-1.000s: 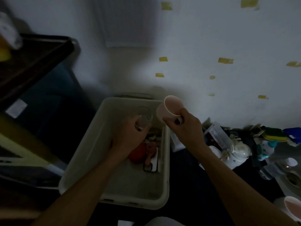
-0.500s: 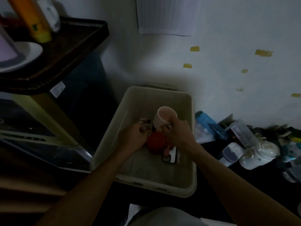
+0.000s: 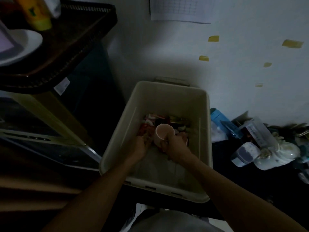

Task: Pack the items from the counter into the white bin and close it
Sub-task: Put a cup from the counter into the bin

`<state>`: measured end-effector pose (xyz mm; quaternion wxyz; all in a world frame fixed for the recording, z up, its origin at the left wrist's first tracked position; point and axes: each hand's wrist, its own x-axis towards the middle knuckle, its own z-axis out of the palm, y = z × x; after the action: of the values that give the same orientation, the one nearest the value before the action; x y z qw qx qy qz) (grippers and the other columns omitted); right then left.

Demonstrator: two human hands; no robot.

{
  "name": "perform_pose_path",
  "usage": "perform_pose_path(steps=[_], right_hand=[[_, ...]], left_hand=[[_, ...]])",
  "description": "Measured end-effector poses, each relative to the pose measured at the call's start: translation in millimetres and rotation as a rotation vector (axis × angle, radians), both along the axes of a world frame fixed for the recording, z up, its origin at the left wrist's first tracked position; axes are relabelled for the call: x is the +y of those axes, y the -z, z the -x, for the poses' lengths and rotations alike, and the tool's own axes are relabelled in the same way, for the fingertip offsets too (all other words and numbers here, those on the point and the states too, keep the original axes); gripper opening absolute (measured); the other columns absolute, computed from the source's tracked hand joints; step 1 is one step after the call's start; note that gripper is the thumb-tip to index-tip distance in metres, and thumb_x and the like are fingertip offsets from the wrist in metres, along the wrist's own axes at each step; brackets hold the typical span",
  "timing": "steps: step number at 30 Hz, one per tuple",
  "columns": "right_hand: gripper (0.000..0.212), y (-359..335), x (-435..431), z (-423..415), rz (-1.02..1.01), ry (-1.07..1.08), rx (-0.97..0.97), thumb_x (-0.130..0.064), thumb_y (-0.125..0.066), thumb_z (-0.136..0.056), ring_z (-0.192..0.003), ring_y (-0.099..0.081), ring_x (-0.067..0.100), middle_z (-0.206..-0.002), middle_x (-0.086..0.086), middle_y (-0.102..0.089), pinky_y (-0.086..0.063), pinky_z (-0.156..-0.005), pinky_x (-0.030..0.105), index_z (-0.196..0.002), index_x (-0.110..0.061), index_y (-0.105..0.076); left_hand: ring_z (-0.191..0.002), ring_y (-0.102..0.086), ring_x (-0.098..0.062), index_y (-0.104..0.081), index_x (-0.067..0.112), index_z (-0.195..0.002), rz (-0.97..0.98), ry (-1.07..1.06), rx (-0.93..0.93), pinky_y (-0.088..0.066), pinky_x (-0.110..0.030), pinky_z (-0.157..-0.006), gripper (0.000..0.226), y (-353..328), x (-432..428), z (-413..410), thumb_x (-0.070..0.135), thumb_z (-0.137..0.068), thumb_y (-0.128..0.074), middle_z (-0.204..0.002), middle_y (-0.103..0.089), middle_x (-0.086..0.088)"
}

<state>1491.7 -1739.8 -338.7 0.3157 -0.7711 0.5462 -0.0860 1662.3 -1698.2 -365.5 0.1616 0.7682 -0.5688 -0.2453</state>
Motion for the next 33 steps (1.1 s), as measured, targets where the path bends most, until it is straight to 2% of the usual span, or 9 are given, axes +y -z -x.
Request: perform_pose_path(steps=[3,6,8,10,16,22,24,27,33], right_hand=[[0.024,11,3,-5,-0.047,-0.078,0.025,-0.025,-0.050,-0.099,-0.080,-0.063,0.021,-0.096,0.010,-0.066,-0.035,-0.053,0.017,-0.113,-0.006,-0.057],[0.025,22,6,-9,-0.132,-0.141,0.035,-0.023,-0.049,-0.100,-0.082,-0.064,0.023,-0.107,0.016,-0.068,-0.037,-0.055,0.019,-0.114,-0.004,-0.058],[0.029,26,7,-12,-0.177,-0.187,0.052,-0.024,-0.049,-0.100,-0.097,-0.064,0.028,-0.116,0.016,-0.066,-0.037,-0.066,0.019,-0.118,-0.003,-0.057],[0.032,31,8,-16,-0.244,-0.211,0.080,-0.026,-0.048,-0.100,-0.109,-0.060,0.030,-0.123,0.016,-0.063,-0.033,-0.077,0.023,-0.123,-0.004,-0.055],[0.040,45,8,-21,-0.412,-0.294,0.135,-0.028,-0.052,-0.099,-0.114,-0.058,0.033,-0.128,0.019,-0.059,-0.039,-0.080,0.027,-0.129,-0.002,-0.048],[0.042,67,9,-31,-0.528,-0.320,0.174,-0.025,-0.053,-0.099,-0.119,-0.053,0.030,-0.136,0.015,-0.052,-0.042,-0.104,0.037,-0.132,-0.001,-0.043],[0.048,74,8,-33,-0.553,-0.312,0.192,-0.029,-0.056,-0.096,-0.118,-0.055,0.029,-0.136,0.015,-0.052,-0.045,-0.100,0.038,-0.134,-0.004,-0.041],[0.062,82,6,-34,-0.622,-0.280,0.222,-0.038,-0.059,-0.093,-0.121,-0.053,0.026,-0.141,0.013,-0.048,-0.044,-0.094,0.032,-0.143,-0.013,-0.034],[0.071,92,2,-37,-0.670,-0.230,0.256,-0.039,-0.060,-0.093,-0.124,-0.051,0.026,-0.148,0.012,-0.042,-0.046,-0.098,0.033,-0.149,-0.012,-0.026]], left_hand=[[-0.093,-0.066,-0.028,-0.068,0.023,-0.109,-0.087,-0.062,-0.012,-0.034,-0.023,-0.065,0.038,5,-1,-8,0.052,-0.096,-0.047,-0.112,-0.069,-0.008],[-0.093,-0.067,-0.030,-0.071,0.017,-0.099,-0.176,-0.070,-0.061,-0.041,-0.026,-0.065,0.031,11,-2,-15,0.043,-0.095,-0.053,-0.106,-0.071,-0.012],[-0.104,-0.065,-0.031,-0.069,0.011,-0.106,-0.251,-0.055,-0.097,-0.049,-0.033,-0.077,0.032,13,-3,-18,0.037,-0.096,-0.054,-0.114,-0.069,-0.015],[-0.111,-0.062,-0.033,-0.065,0.006,-0.115,-0.291,-0.077,-0.104,-0.050,-0.035,-0.086,0.033,15,-6,-20,0.031,-0.095,-0.055,-0.120,-0.066,-0.017],[-0.125,-0.053,-0.033,-0.052,0.006,-0.136,-0.328,-0.071,-0.075,-0.045,-0.039,-0.101,0.041,18,-16,-16,0.025,-0.100,-0.048,-0.137,-0.055,-0.017],[-0.125,-0.052,-0.032,-0.049,0.006,-0.137,-0.363,-0.096,0.010,-0.043,-0.037,-0.102,0.043,27,-21,-13,0.024,-0.097,-0.053,-0.138,-0.054,-0.017],[-0.124,-0.053,-0.033,-0.050,0.006,-0.135,-0.370,-0.110,0.048,-0.043,-0.035,-0.098,0.042,31,-24,-14,0.023,-0.097,-0.054,-0.137,-0.054,-0.017],[-0.122,-0.054,-0.034,-0.055,0.002,-0.130,-0.388,-0.124,0.090,-0.044,-0.033,-0.094,0.040,38,-26,-15,0.025,-0.098,-0.052,-0.134,-0.056,-0.019],[-0.117,-0.056,-0.030,-0.053,0.012,-0.131,-0.381,-0.161,0.221,-0.042,-0.028,-0.089,0.038,44,-27,-15,0.031,-0.098,-0.051,-0.131,-0.057,-0.015]])
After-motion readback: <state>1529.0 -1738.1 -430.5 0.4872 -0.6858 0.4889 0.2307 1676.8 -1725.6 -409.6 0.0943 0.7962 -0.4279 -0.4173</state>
